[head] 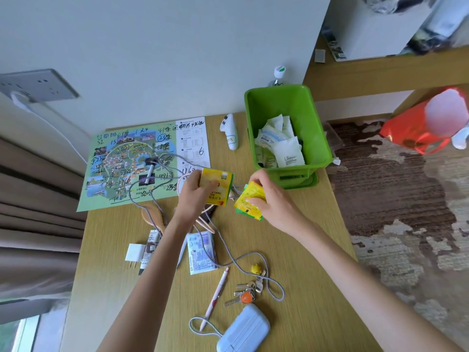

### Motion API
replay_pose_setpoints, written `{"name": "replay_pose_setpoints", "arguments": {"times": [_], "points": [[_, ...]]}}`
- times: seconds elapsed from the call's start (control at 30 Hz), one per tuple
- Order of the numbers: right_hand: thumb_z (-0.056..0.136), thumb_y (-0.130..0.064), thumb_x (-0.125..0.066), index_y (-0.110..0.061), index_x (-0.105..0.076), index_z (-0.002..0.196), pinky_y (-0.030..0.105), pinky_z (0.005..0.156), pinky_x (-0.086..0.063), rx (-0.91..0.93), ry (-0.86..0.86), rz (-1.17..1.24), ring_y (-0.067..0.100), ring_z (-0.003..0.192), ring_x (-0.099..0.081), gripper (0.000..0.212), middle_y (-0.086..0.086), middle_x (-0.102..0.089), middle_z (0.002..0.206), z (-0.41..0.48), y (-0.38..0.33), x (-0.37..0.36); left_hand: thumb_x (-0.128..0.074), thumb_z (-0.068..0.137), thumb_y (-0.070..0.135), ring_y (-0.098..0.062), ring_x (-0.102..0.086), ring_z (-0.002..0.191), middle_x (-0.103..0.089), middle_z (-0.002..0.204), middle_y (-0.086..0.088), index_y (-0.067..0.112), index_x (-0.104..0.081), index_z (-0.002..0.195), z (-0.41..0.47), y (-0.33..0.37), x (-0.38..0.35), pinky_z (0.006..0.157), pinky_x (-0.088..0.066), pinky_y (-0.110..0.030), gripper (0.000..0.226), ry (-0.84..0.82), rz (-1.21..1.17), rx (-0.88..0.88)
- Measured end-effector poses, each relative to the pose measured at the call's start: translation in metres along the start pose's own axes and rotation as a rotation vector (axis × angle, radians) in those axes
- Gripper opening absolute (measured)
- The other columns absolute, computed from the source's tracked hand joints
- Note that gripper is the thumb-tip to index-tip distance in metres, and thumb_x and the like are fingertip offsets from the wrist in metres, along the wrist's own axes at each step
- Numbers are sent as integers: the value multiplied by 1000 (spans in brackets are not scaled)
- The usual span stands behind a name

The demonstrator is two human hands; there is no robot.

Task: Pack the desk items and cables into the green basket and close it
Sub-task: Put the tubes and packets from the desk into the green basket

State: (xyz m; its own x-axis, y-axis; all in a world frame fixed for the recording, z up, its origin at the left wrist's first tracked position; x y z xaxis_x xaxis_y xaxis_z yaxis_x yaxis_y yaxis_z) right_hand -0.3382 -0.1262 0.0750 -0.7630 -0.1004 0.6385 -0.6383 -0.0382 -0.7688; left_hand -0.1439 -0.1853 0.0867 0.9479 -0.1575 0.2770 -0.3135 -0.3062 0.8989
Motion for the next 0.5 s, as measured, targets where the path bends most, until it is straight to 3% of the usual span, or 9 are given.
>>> {"name": "replay_pose_setpoints", "arguments": {"times": [0.13, 0.23, 0.27, 0.37, 0.43, 0.5], "points": [[87, -4, -64, -18, -49, 116, 24, 75, -41, -19, 91, 161, 8, 82, -50, 36, -12, -52, 94, 10, -18, 55, -64, 87, 1, -23, -59, 76, -61, 85, -20, -2, -59, 96, 2, 45, -19, 68, -51, -35, 11, -43, -34, -158], [85, -1, -67, -8, -57, 94, 24, 67, -40, -43, 88, 270, 11, 71, -50, 15, 0, -55, 81, 25, -26, 88, -62, 89, -1, -22, -61, 72, -63, 85, -23, -1, -62, 96, 5, 77, -40, 60, -56, -32, 7, -103, -43, -256], [84, 0, -68, -5, -57, 90, 23, 66, -38, -37, 110, 258, 12, 72, -49, 14, 2, -53, 81, 30, -27, 97, -58, 91, -2, -21, -59, 71, -62, 81, -18, 1, -62, 91, 7, 86, -49, 60, -55, -32, 5, -141, -46, -282], [80, 1, -72, 3, -56, 90, 22, 78, -37, -20, 229, 175, 22, 89, -50, 19, 18, -49, 100, 45, -25, 117, -45, 97, -2, -5, -46, 62, -52, 60, 15, 17, -48, 68, 17, 109, -71, 61, -41, -25, 34, -202, -35, -329], [79, 2, -73, 2, -57, 95, 19, 86, -37, -4, 280, 138, 24, 97, -50, 23, 21, -48, 107, 54, -22, 128, -40, 100, 2, -8, -42, 62, -48, 62, 12, 8, -46, 70, 24, 119, -84, 62, -40, -29, 31, -241, -32, -334], [79, -1, -74, 6, -58, 97, 30, 87, -39, -2, 284, 89, 27, 97, -51, 26, 20, -53, 102, 63, -16, 134, -39, 102, 9, -13, -44, 69, -48, 73, -1, 1, -49, 84, 31, 125, -97, 66, -42, -32, 23, -249, -36, -343]]}}
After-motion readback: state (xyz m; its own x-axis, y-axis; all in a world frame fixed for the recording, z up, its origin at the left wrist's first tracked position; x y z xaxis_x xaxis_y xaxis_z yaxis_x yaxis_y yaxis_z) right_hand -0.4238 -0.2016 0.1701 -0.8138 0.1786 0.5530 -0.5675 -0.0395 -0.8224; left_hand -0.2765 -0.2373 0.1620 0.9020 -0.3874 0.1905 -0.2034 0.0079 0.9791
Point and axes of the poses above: each hand's wrist, its own z-axis towards the middle knuckle, its own x-axis out of the back of the hand, y = z × x, the point moved 1 cm from there along z, towards the middle knuckle
